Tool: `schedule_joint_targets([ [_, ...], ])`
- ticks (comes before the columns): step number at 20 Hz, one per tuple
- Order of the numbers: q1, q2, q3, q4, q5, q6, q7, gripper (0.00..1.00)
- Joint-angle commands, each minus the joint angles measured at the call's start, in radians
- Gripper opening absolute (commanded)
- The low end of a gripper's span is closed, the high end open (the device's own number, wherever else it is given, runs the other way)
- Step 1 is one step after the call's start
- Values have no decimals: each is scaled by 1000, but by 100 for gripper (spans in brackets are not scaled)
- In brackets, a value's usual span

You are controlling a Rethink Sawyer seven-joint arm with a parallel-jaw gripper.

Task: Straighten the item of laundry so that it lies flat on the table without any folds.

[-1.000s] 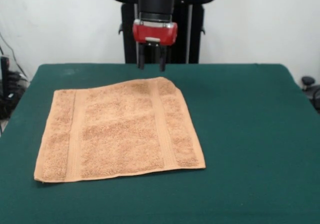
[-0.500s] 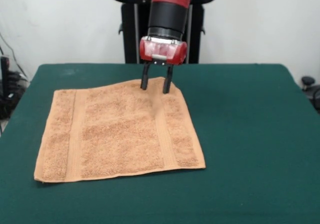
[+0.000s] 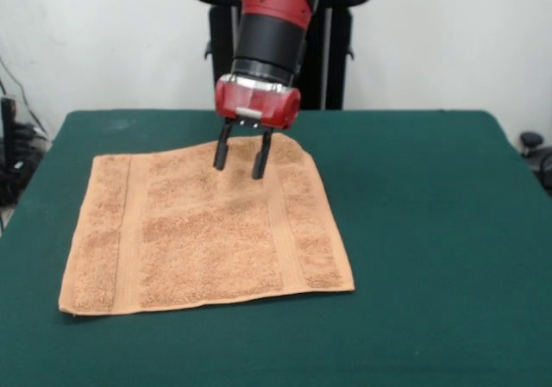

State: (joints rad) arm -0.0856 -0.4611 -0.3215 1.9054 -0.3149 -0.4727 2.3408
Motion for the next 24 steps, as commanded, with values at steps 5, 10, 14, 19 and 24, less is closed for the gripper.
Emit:
schedule_joint_targets([
  [5, -89, 267, 66, -306, 102, 11, 39, 100],
  [10, -65, 376, 53, -394, 204, -24, 42, 100],
  [14, -59, 427, 64, -447, 243, -19, 44, 100],
  [19, -60, 457, 79, -479, 259, -35, 55, 100],
  [24, -69, 506, 99, -521, 271, -83, 63, 100],
])
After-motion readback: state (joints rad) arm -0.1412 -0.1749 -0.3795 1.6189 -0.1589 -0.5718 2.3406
